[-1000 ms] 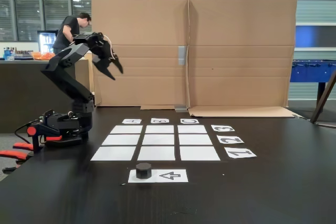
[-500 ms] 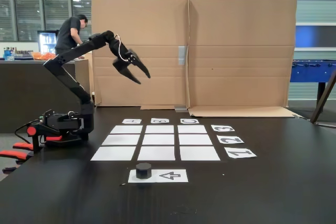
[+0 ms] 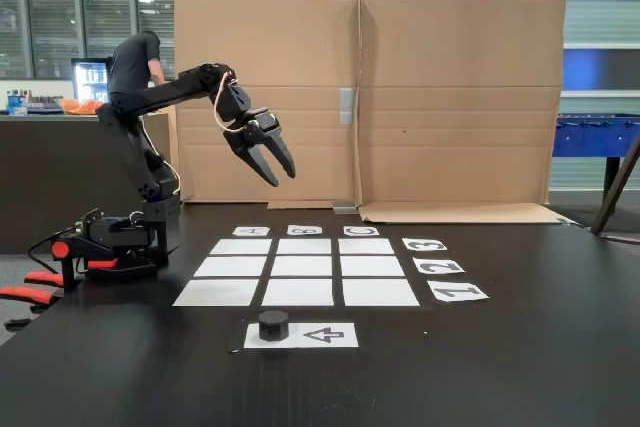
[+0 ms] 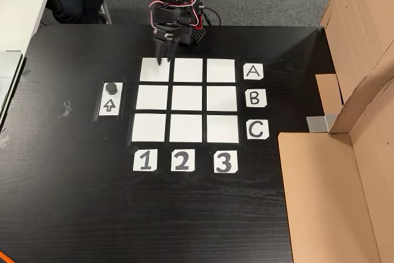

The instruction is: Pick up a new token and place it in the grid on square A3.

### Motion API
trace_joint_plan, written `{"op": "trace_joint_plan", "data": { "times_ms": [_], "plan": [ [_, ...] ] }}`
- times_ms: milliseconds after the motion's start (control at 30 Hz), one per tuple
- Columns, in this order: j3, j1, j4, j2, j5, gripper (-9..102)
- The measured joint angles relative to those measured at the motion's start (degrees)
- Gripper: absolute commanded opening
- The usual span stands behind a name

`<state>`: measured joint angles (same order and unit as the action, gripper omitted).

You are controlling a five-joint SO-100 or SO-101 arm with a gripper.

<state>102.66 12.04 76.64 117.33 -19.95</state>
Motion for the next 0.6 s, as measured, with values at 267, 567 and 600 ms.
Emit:
{"op": "trace_joint_plan", "data": {
  "times_ms": [267, 567, 600],
  "plan": [
    [-5.4, 11.1, -0.6, -8.6, 0.4, 22],
    [-14.2, 22.1, -4.5, -20.2, 1.0, 22],
    [-15.3, 22.4, -4.6, -21.5, 1.0, 22]
  ]
}}
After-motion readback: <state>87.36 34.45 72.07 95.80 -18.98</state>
